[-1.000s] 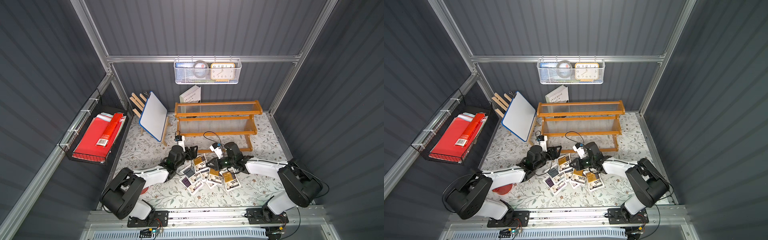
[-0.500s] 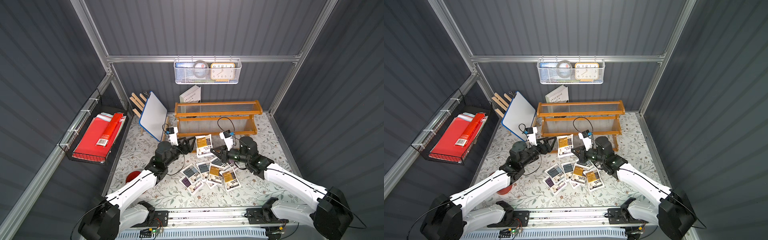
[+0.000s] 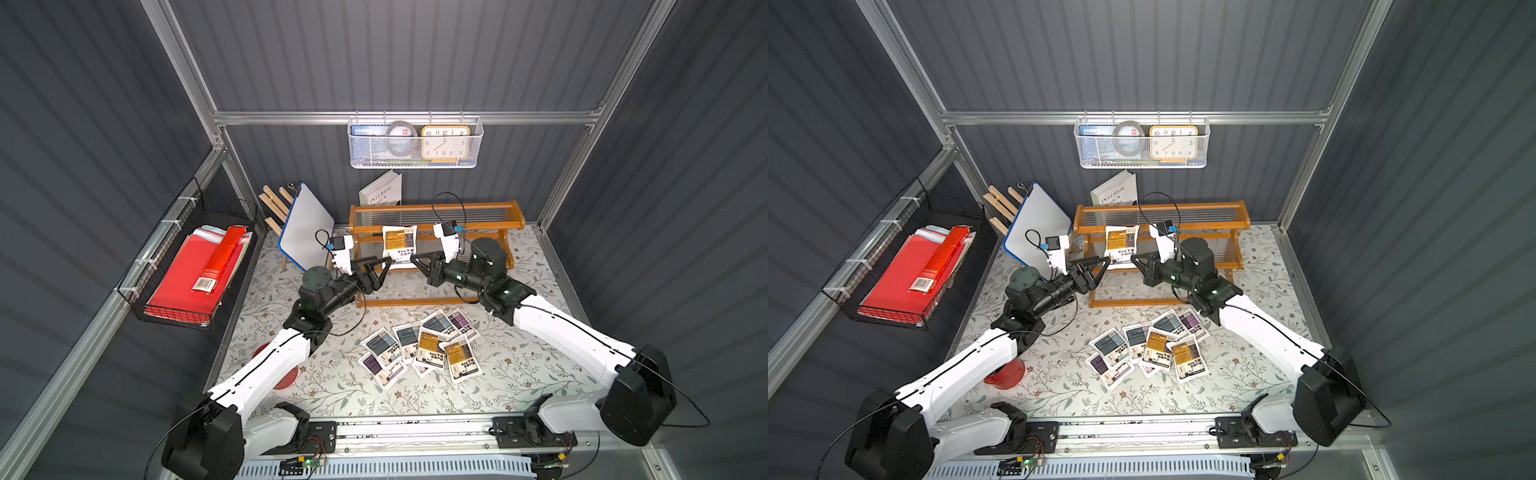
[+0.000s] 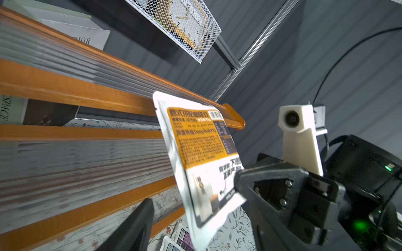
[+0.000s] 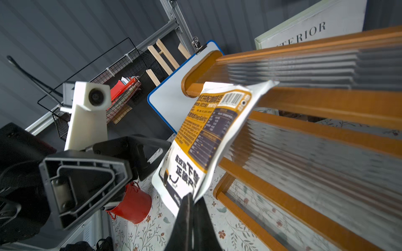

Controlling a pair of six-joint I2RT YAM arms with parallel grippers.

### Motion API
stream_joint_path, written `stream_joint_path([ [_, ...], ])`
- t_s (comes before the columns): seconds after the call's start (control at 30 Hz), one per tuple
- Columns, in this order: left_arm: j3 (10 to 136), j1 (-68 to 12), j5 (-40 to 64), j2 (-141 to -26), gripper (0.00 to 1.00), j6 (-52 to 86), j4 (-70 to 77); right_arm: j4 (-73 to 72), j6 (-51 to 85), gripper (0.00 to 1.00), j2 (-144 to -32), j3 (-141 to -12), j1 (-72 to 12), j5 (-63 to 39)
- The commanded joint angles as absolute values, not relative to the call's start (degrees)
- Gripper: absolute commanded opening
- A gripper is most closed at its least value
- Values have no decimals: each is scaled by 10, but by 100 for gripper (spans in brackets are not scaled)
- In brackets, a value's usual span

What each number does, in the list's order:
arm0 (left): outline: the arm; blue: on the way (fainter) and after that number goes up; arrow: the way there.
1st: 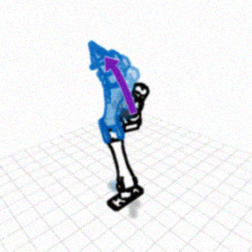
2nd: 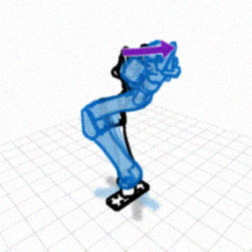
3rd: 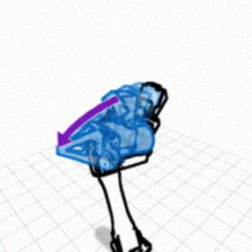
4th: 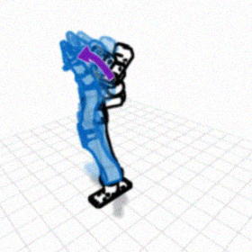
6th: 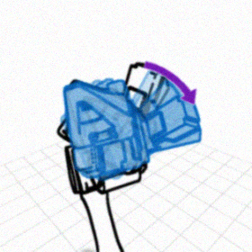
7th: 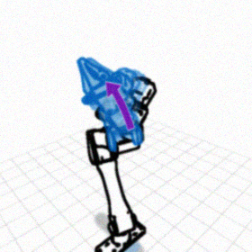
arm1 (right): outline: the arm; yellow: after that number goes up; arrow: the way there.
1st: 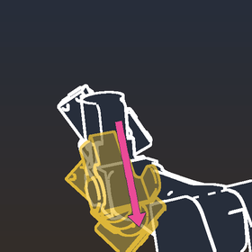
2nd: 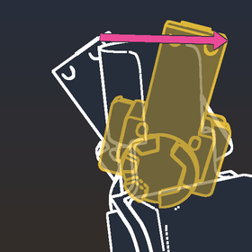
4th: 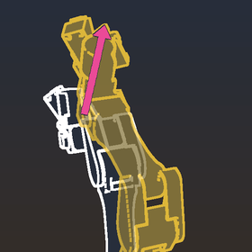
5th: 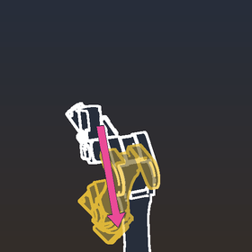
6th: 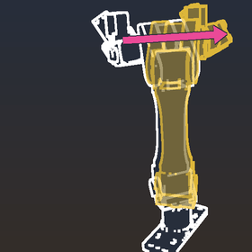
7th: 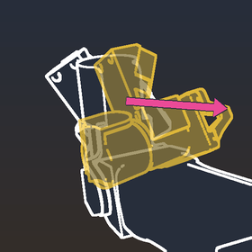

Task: Place the bagged coffee beans on the shelf by color
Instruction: Place the bagged coffee beans on the shelf.

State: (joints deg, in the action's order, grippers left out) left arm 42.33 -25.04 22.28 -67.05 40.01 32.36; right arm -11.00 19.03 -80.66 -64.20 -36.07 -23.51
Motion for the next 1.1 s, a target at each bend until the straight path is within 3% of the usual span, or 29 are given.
stream_joint_path([
  [0.0,442,-250,247,-680,67,404,367,-99,178,0,-835,-696,-358,-270],
  [0.3,469,-248,135,-667,70,388,328,-11,162,0,-918,-853,-345,-249],
  [0.47,471,-248,-73,-662,70,397,180,109,163,0,-999,-994,-340,-255],
  [0.53,459,-248,-111,-653,70,405,151,156,166,0,-1033,-1047,-339,-269],
  [1.07,411,-248,-152,-629,69,434,110,144,208,0,-1089,-1092,-337,-296],
])
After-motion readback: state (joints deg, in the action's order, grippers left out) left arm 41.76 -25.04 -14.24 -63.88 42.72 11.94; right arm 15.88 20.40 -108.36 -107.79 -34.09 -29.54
